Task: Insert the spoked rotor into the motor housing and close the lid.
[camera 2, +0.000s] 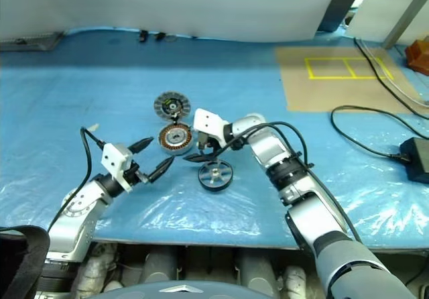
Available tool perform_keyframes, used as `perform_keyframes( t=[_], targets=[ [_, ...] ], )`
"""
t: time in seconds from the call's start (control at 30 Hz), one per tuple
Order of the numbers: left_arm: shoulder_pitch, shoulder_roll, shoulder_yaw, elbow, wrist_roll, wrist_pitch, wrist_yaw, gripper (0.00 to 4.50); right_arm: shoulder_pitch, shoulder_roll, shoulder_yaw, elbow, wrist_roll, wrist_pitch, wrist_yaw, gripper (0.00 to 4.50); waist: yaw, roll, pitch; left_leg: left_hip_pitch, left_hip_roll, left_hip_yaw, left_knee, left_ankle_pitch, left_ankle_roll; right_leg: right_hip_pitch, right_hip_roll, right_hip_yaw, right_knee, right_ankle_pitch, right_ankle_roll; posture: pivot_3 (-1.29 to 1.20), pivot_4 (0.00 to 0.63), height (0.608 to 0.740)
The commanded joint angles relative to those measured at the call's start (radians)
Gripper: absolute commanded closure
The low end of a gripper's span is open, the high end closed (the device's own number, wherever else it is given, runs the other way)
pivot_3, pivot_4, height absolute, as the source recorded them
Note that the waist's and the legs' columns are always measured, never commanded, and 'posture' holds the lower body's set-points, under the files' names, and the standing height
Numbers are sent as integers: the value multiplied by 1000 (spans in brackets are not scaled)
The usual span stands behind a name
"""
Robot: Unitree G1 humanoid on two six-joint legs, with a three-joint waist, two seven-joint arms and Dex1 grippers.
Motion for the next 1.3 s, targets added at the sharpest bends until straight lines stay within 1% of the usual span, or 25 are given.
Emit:
perform_keyframes(
  t=[0.03,0.23,0.43,0.53,0.63,0.9,1.3],
  targets=[
    [51,5,41,-61,-1,-29,21,0,-88,29,5,55,-26,9,5,60,-1,0,0,0,0,0,0,0,0,0,0,0,0,0,0,0,150,740],
    [89,4,66,-76,1,-38,41,0,-193,105,15,182,-71,23,-14,60,1,1,0,0,0,0,0,0,0,0,0,0,0,0,0,0,150,740],
    [97,-6,62,-82,7,-46,62,0,-247,145,32,278,-112,21,5,60,3,1,1,0,0,0,0,0,0,0,0,0,0,0,0,0,150,740],
    [103,-16,58,-83,11,-53,75,0,-266,156,36,310,-128,18,23,632,2,1,1,0,0,0,0,0,0,0,0,0,0,0,0,0,150,740],
    [112,-23,57,-85,14,-59,84,0,-278,164,36,334,-144,9,24,1664,1,1,1,0,1,0,0,0,0,0,0,0,1,0,0,0,150,740],
    [128,-24,61,-95,14,-62,94,0,-303,203,30,370,-160,15,17,1664,1,2,1,0,1,0,0,0,0,0,0,0,1,0,-1,0,150,740],
    [157,-19,68,-117,11,-60,106,0,-324,238,56,474,-235,-16,-12,1664,1,2,1,1,1,0,0,0,0,0,0,0,1,0,-1,0,150,740]
  ],
)
